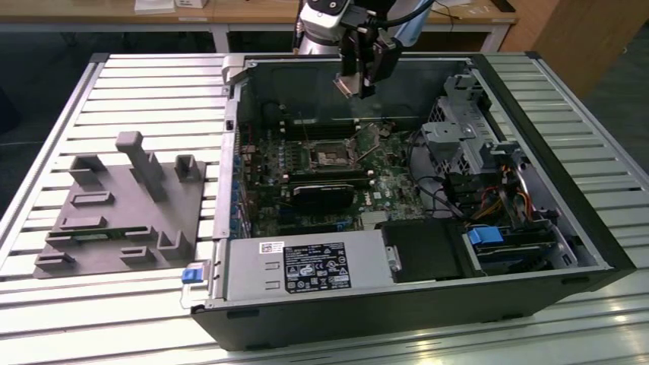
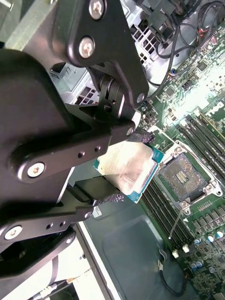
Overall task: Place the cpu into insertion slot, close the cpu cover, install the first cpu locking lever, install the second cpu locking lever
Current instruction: 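Place the cpu into insertion slot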
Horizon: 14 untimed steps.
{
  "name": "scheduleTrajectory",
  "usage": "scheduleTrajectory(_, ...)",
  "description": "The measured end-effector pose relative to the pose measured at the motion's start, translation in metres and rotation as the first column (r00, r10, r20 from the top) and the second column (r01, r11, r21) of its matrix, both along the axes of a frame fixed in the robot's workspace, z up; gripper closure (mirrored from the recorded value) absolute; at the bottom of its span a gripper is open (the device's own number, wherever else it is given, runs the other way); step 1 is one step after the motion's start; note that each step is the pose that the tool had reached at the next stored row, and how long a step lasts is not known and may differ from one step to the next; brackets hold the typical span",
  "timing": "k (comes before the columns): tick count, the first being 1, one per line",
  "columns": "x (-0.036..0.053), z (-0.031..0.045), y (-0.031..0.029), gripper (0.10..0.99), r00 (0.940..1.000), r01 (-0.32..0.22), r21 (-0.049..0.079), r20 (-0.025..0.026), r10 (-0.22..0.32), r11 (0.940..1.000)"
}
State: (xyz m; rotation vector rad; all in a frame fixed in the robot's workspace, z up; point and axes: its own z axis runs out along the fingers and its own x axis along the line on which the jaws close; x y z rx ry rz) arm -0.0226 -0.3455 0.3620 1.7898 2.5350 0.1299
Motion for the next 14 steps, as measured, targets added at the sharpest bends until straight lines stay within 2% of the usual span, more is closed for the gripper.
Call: scheduleTrajectory(14, 0.0, -0.0003, 0.0001, 0.549, 0.9985, 0.055, 0.0, 0.0, -0.055, 0.9985)
